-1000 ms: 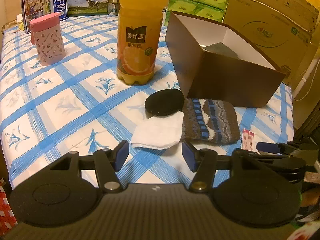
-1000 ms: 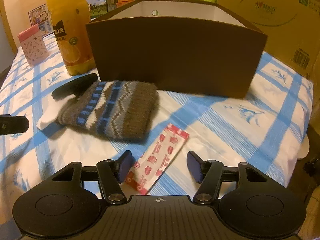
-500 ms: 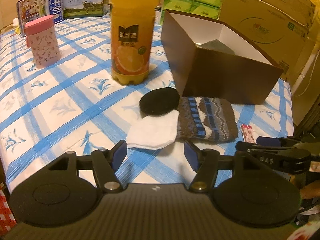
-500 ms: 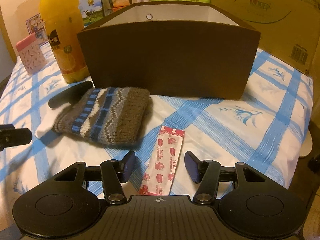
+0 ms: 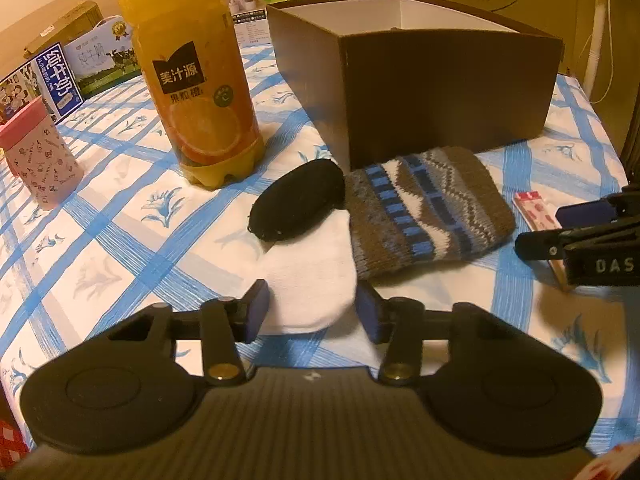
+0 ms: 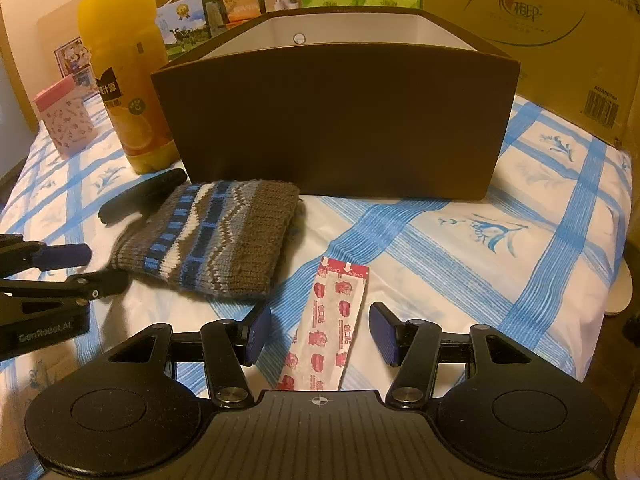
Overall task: Organize soft objects
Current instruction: 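Lower the left tool to the white tissue while the right tool approaches the bandage packet, then close the left tool on the white tissue while the right tool grasps the red-white bandage packet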
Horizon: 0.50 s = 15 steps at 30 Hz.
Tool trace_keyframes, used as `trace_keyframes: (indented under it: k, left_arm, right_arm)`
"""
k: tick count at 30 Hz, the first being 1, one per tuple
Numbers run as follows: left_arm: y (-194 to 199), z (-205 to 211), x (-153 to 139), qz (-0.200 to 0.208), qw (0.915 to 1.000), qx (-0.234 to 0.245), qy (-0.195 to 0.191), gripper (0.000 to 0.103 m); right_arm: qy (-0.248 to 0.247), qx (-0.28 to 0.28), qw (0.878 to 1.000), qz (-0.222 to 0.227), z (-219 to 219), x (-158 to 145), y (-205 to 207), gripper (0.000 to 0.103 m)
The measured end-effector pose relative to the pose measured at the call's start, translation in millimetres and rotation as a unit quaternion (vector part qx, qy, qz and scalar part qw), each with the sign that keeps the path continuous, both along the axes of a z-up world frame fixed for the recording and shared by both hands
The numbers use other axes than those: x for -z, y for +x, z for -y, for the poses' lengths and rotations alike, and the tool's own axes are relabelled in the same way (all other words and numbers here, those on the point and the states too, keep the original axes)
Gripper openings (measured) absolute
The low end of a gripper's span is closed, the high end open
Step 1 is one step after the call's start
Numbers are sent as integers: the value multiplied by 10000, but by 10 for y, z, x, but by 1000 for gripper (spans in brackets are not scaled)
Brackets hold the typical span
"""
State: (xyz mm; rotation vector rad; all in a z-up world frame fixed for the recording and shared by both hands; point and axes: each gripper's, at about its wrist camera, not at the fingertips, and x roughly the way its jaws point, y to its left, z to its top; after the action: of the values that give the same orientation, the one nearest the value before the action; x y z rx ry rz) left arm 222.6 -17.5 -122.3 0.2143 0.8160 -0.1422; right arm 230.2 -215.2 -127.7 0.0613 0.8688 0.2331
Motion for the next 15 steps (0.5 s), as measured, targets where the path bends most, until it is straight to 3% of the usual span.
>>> trace_keyframes:
  k: [2,3,12,15]
  left_arm:
    - [1,-29,25,5,10000,20,-26,7]
    - [-3,-57,25,-2,9999,14,-112,3]
    - [-293,-317,-167,-249,9958,-302,-829,2]
    - [-424,-285,-234,-315,9955,-248,-857,18]
  right_arm:
    - [11,-5,10000,4,1,3,-2,56]
    - [15,-6,10000,4,0,3,-2,56]
    - [18,-18,10000,-6,-8,2,-13,56]
    - [27,-20,10000,-8,-12,4,-15,56]
